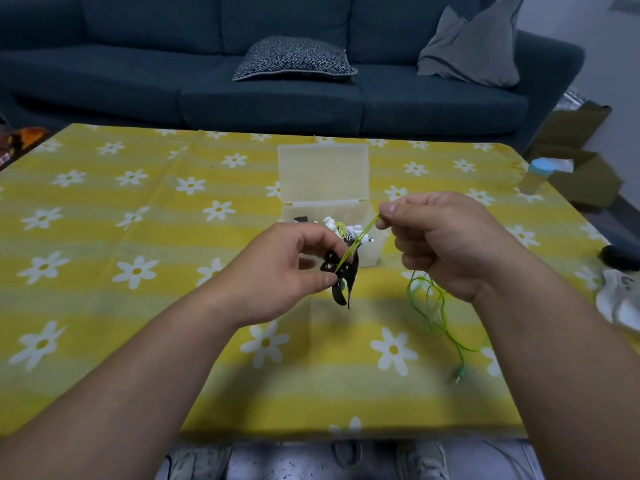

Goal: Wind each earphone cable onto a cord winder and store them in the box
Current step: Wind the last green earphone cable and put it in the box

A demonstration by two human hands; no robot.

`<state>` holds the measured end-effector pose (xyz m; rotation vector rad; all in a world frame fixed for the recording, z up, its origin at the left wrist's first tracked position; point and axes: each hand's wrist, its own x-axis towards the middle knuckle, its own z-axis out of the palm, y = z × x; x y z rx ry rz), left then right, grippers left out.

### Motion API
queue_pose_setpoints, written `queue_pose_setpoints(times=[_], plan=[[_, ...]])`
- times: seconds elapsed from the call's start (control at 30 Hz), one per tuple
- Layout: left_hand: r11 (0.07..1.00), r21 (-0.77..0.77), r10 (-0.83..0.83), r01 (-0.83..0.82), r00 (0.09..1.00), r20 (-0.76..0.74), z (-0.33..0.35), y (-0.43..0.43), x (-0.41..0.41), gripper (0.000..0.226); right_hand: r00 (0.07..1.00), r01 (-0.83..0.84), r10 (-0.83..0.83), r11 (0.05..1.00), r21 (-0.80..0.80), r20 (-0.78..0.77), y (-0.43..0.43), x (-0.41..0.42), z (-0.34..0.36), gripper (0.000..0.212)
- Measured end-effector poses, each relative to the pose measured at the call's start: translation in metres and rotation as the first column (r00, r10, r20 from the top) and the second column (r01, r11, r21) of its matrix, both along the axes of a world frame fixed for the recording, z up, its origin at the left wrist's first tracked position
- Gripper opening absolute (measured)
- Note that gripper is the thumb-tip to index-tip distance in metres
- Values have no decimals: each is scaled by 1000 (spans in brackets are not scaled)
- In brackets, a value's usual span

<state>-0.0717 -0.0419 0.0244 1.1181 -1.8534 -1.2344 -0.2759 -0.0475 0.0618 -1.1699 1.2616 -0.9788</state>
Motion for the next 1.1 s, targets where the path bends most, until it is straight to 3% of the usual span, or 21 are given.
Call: queue_pose_setpoints(times=[0.17,0.43,0.63,0.77,0.83,0.93,1.1], plan=[[998,65,21,-10,985,-170,-1,1,-5,22,994,93,-94,995,28,63,-2,-1,-3,25],[994,105,15,13,967,-254,-1,5,-15,25,991,96,-96,995,5,97,-2,-2,-1,27],[995,102,19,8,964,-264,0,8,-17,26,992,123,-122,992,-38,30,-3,-2,-4,26],[988,154,57,-2,934,-353,2,10,-17,26,987,158,-160,986,-60,-18,-3,-2,-4,27],[983,181,68,4,919,-388,3,10,-18,26,984,179,-178,982,-55,25,-2,0,-2,20],[976,218,85,11,899,-429,2,11,-19,27,956,176,-179,984,33,232,0,6,0,7],[969,248,115,13,861,-496,3,11,-20,31,905,191,-204,979,72,374,0,9,4,15]])
